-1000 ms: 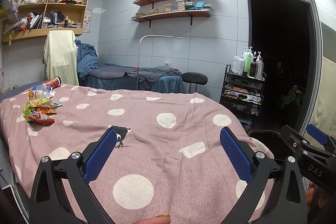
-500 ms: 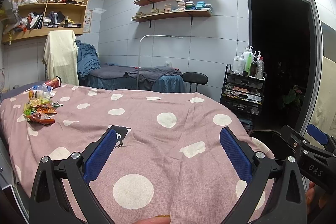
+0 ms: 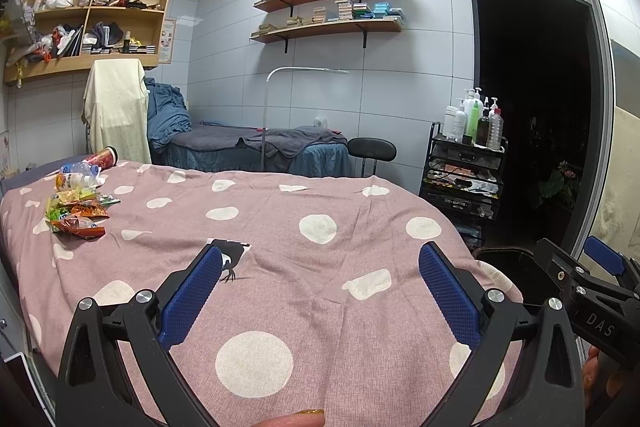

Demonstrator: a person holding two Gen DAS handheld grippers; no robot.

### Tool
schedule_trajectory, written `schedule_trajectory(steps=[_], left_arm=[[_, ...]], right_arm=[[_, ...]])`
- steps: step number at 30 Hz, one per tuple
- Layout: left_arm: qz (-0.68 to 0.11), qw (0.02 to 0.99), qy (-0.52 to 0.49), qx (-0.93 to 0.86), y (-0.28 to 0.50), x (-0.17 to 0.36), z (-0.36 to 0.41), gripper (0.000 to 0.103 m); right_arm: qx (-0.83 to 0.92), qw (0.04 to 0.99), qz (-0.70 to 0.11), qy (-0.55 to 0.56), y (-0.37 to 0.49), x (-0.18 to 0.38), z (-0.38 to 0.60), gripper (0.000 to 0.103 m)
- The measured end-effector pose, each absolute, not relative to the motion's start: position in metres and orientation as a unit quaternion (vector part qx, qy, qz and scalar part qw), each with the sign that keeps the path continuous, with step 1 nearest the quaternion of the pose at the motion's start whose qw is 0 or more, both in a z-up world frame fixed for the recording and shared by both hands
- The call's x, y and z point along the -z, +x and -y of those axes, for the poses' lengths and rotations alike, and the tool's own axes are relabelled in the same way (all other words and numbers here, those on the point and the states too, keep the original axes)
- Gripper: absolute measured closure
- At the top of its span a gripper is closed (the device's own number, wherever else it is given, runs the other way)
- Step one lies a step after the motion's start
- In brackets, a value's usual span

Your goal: Collect trash

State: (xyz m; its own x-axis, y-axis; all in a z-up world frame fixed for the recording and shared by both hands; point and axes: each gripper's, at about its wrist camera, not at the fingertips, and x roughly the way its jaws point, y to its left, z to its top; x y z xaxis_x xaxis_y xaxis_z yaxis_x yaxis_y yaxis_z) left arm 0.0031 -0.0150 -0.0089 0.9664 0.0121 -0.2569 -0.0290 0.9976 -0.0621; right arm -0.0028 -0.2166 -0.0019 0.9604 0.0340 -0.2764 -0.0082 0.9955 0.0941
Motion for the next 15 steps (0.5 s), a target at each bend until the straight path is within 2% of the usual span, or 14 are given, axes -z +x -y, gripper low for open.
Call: schedule_trajectory(steps=[15], left_arm=[[-0.128, 0.991, -0.029, -0.008, 0.0012, 0.0078, 0.0147, 0.005]], right_arm=[[-0.01, 0.989, -0.141, 0.046, -0.0023, 0.0014, 0.2168, 0.006]])
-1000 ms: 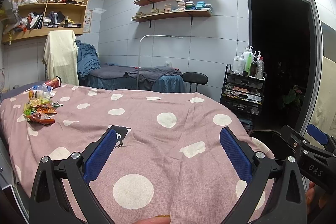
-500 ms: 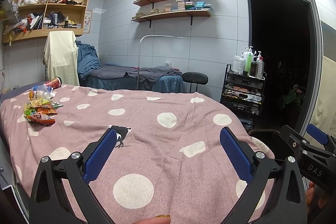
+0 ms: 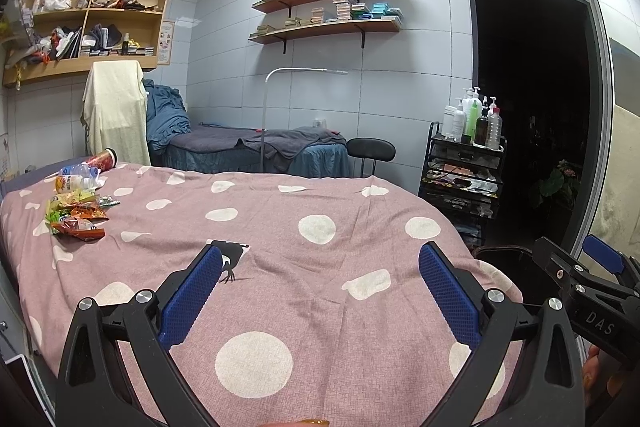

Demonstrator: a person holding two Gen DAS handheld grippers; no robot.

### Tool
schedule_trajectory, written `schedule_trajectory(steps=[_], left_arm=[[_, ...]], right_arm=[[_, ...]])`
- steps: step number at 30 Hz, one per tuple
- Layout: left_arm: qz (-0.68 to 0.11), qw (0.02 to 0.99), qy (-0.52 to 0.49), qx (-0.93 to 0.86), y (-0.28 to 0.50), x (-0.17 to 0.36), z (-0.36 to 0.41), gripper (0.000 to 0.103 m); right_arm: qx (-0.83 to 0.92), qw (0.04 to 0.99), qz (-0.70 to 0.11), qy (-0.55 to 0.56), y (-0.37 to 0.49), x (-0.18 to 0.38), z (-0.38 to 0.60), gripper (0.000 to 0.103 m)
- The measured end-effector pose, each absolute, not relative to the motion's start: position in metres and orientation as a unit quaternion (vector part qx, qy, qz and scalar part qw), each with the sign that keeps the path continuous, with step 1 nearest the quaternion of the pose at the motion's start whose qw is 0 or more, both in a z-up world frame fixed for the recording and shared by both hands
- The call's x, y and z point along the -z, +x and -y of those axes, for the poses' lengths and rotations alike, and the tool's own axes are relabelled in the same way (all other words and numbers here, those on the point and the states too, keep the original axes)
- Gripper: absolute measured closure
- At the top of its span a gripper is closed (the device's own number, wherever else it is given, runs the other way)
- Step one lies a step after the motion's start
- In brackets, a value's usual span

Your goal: Collect trash

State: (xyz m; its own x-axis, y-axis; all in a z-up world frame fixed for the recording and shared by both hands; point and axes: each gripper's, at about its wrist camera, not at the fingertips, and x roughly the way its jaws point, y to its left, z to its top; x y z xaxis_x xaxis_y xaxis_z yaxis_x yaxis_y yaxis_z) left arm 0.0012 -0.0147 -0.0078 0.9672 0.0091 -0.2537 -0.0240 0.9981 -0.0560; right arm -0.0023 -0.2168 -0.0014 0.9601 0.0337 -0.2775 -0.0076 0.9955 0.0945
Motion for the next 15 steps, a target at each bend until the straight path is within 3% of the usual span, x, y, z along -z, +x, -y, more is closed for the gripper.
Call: schedule_trajectory(steps=[15], left_arm=[[-0.128, 0.992, -0.024, -0.005, 0.001, 0.0066, 0.0195, 0.005]], right_arm=[[-0.011, 0.989, -0.143, 0.047, -0.0013, 0.003, 0.2171, 0.006]])
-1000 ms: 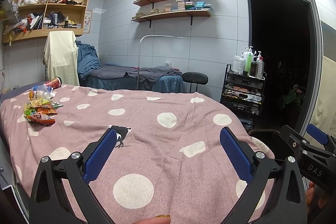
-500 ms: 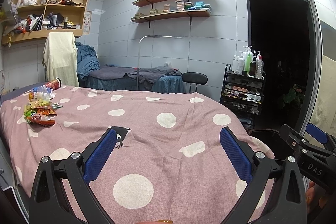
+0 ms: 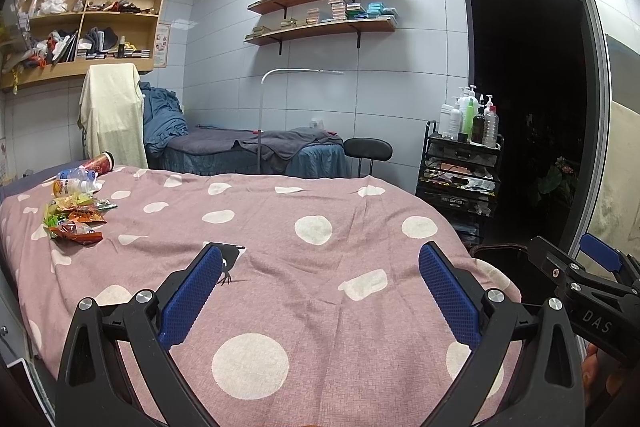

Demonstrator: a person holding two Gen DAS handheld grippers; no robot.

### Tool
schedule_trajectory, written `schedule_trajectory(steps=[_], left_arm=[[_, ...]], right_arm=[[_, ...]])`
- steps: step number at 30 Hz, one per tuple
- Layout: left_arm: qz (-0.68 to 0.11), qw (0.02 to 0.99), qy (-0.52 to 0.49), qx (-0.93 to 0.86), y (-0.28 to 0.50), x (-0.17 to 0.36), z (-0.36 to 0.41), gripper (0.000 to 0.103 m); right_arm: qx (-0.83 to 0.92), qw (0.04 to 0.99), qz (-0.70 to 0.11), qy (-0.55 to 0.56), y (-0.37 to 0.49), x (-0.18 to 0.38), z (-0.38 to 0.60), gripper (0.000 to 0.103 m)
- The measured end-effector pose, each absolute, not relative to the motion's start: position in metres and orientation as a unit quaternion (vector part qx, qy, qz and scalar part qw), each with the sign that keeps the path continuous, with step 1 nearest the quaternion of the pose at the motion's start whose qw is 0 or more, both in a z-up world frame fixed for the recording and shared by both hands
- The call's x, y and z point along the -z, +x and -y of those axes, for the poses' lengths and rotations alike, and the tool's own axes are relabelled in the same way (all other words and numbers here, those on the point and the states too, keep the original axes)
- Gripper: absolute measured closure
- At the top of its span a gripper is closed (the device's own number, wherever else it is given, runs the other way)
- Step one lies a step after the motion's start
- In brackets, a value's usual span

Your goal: Collect trash

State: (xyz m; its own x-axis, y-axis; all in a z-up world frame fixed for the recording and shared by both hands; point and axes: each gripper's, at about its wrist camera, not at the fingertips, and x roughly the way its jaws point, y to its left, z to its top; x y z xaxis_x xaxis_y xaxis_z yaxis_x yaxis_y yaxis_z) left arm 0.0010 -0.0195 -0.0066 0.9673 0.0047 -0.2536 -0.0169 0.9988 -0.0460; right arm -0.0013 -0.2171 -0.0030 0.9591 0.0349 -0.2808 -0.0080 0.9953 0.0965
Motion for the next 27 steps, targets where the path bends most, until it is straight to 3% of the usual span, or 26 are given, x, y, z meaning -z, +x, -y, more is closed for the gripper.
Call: schedule_trajectory(steps=[27], left_arm=[[-0.136, 0.99, -0.022, -0.006, 0.0034, 0.0104, 0.0193, 0.005]], right_arm=[[-0.011, 0.988, -0.148, 0.049, -0.0037, 0.0092, 0.2138, 0.006]])
